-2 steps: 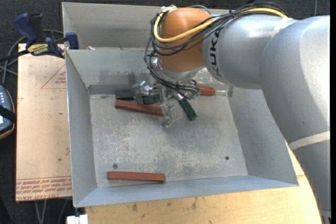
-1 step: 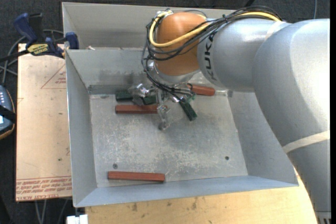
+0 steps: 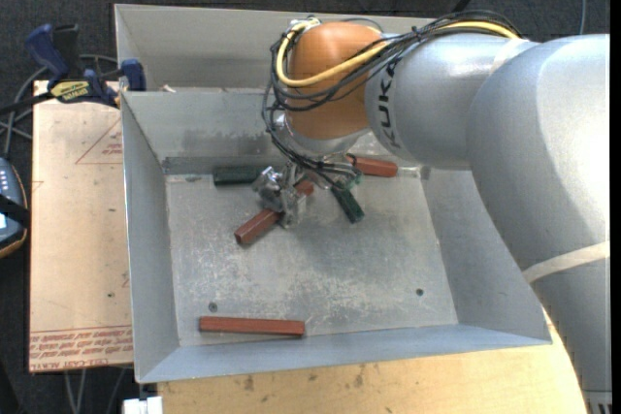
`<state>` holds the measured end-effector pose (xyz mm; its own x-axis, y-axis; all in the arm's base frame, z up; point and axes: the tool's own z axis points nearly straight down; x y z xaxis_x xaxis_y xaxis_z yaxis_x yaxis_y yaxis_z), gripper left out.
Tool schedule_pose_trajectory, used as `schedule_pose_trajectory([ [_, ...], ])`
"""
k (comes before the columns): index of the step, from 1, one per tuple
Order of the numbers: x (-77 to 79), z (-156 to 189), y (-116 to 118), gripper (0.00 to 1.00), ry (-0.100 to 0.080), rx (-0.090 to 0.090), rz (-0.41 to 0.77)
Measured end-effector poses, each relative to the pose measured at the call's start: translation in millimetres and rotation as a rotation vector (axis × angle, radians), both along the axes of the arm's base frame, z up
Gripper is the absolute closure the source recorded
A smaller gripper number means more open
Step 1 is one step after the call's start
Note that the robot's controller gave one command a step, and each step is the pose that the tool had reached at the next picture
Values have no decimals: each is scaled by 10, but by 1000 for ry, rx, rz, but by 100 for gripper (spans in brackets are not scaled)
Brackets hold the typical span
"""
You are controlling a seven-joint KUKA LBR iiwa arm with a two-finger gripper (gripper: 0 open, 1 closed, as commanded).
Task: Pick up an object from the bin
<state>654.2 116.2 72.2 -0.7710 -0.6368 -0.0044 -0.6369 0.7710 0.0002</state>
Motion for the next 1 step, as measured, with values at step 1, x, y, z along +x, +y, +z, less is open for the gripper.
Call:
schedule_pose_trajectory([
  [1,-70,1663,152,100,-10,0,40],
])
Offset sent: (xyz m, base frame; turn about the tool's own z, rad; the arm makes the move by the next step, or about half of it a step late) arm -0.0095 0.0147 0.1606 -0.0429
